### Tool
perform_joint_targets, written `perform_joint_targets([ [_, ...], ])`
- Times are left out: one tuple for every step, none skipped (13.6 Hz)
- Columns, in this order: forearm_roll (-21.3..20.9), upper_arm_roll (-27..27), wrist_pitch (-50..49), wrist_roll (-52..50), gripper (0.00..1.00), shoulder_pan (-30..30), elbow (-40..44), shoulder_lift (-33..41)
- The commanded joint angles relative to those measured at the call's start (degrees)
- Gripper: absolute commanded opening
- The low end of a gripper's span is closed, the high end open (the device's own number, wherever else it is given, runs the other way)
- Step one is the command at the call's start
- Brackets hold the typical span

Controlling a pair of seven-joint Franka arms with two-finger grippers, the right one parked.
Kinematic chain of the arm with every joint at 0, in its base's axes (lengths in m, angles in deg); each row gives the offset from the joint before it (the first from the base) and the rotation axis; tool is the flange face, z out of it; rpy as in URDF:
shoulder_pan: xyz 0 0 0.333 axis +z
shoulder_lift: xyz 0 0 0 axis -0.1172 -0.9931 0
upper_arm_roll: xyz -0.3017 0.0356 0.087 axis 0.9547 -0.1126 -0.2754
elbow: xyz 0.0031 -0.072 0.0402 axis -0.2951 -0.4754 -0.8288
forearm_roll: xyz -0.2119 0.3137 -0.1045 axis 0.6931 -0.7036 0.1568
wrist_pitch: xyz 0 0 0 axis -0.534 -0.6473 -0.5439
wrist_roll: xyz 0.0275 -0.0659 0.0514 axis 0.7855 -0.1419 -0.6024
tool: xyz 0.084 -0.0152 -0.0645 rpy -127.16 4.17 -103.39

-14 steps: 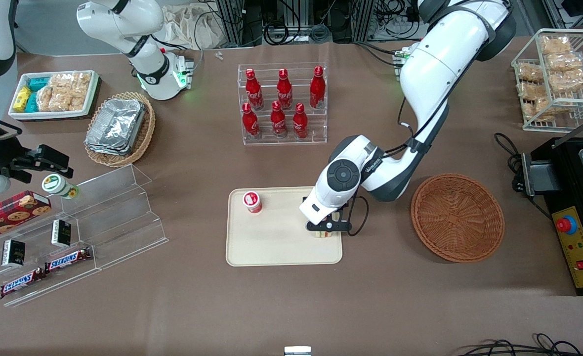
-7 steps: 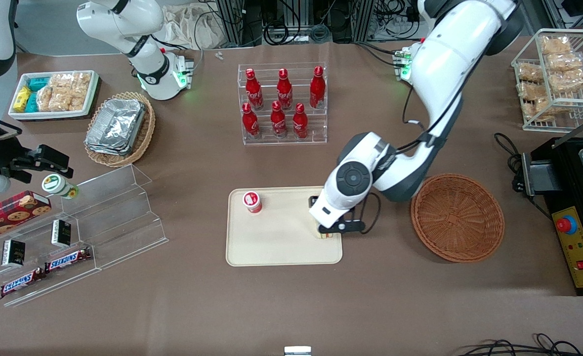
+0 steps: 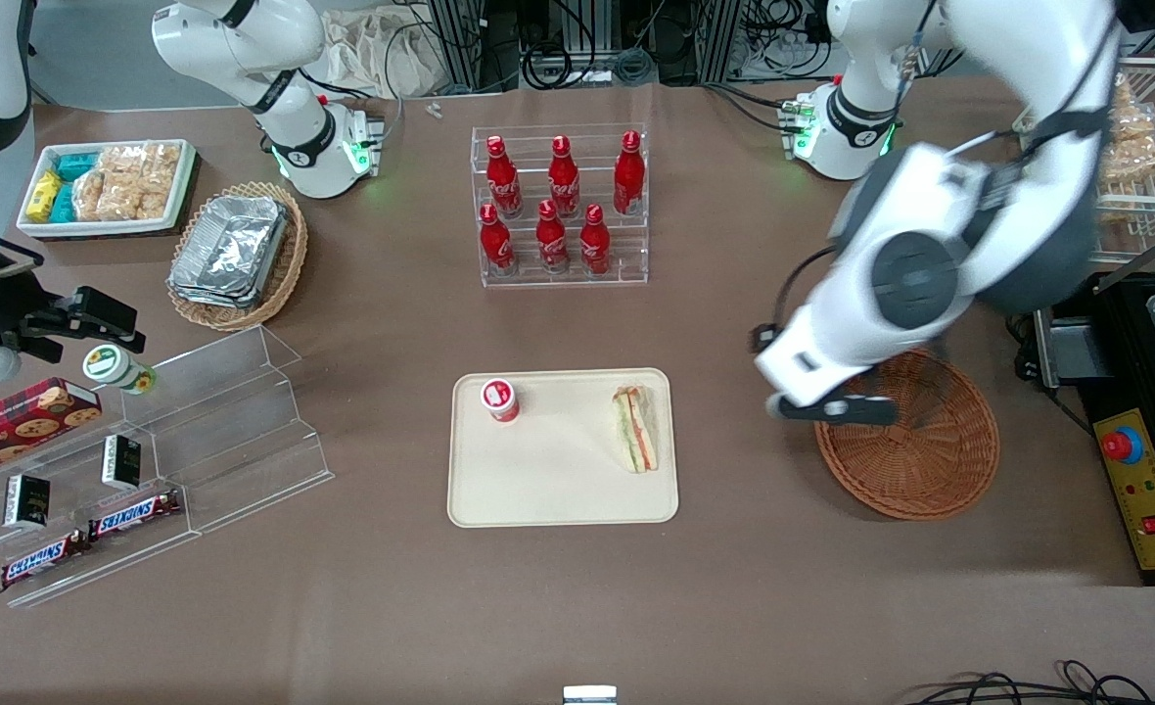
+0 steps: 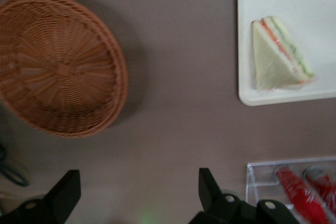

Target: Place sandwich from basket to tray

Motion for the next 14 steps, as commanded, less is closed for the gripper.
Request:
perform_joint_targets([
  [1.5,0.3,-2.7,7.2,1.00,5.6,-1.5,5.5],
  [0.8,0.2,-3.7,7.2,1.00,7.2,-1.5,6.8],
  [0.5,0.0,-5.1,7.2,1.00,8.8,-1.5,7.7],
  [0.7,0.0,-7.0,7.3,1.00,11.0,-1.3,7.9],
  [1.6,0.2,-8.9,7.8,1.00,14.2,-0.3,7.9],
  [1.5,0.4,-9.5,7.6,1.00,16.0,1.5,7.8],
  [1.0,0.4,-9.5,7.5,1.00,16.2,2.3,7.8],
  [0.6,0.3,-9.5,7.3,1.00,16.2,2.5,7.5],
  [0.5,0.2,-9.5,7.7,1.00,16.5,2.4,7.6],
  [0.3,0.1,-9.5,7.7,1.00,16.6,2.4,7.7],
  [0.4,-0.2,-9.5,7.7,1.00,16.6,2.5,7.8],
  [0.4,-0.5,-9.5,7.0,1.00,16.6,2.5,7.8],
  [0.3,-0.7,-9.5,7.2,1.00,16.6,2.4,7.9],
  [0.3,-0.8,-9.5,7.3,1.00,16.8,2.5,7.9],
])
